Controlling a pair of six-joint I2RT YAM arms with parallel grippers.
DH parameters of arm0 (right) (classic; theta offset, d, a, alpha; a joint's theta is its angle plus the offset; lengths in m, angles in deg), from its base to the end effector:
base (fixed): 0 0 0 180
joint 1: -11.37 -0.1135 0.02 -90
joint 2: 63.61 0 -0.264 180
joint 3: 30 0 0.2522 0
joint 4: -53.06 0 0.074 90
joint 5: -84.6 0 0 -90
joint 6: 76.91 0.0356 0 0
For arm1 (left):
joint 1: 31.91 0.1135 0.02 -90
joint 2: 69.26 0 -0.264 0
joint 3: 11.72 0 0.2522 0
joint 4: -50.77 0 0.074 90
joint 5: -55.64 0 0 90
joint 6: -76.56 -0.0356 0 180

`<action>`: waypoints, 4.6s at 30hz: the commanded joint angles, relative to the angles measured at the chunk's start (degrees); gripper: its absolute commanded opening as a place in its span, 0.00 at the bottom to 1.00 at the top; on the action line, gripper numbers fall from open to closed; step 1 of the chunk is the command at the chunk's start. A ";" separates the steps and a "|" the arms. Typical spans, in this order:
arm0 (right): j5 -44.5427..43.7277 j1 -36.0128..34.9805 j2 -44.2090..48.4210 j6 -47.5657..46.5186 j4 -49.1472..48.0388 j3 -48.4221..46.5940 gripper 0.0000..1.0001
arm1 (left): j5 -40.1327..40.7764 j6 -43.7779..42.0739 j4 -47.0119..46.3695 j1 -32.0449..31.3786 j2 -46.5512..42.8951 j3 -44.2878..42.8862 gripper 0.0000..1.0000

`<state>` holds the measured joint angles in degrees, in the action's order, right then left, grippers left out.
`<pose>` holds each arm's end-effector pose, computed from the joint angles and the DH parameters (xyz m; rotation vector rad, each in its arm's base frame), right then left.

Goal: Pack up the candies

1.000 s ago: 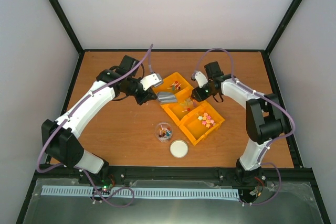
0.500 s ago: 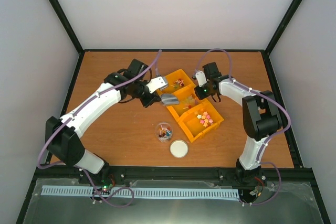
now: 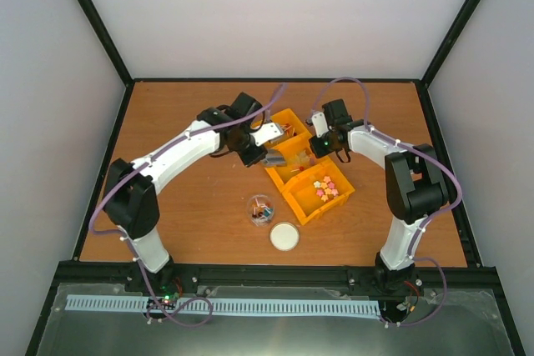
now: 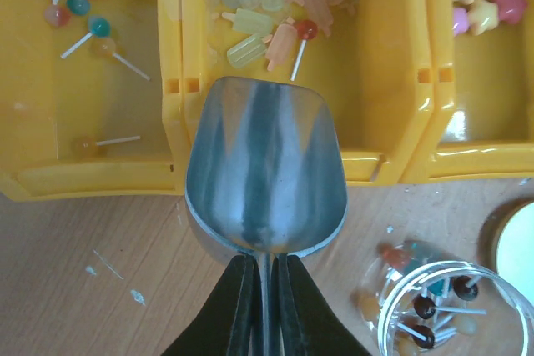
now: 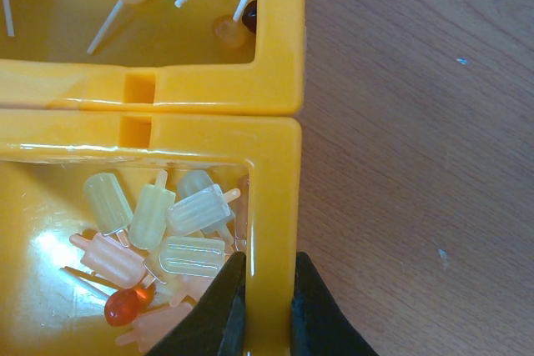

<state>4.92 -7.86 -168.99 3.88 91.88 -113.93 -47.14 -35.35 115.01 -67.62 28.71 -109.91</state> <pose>0.3556 0.1308 0.1811 -0.7058 2.5292 0.2970 0.2848 -0.2144 0.2782 1.3594 2.3272 -0.3742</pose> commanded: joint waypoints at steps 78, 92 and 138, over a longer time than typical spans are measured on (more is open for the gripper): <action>17.15 7.16 2.63 4.38 -7.83 4.86 0.03 | -30.15 11.32 -70.60 8.89 5.68 34.45 0.01; 18.81 7.45 2.31 3.87 -7.68 5.04 0.03 | -35.26 11.08 -75.35 11.15 1.38 37.26 0.01; 22.76 7.45 -0.26 1.44 -5.99 3.92 0.03 | -35.25 -46.12 15.93 31.39 -36.23 35.45 0.01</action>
<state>24.90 -0.82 -168.68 5.91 87.60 -109.39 -84.80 -77.27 127.54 -36.67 -6.74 -72.58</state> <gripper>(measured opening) 0.093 0.056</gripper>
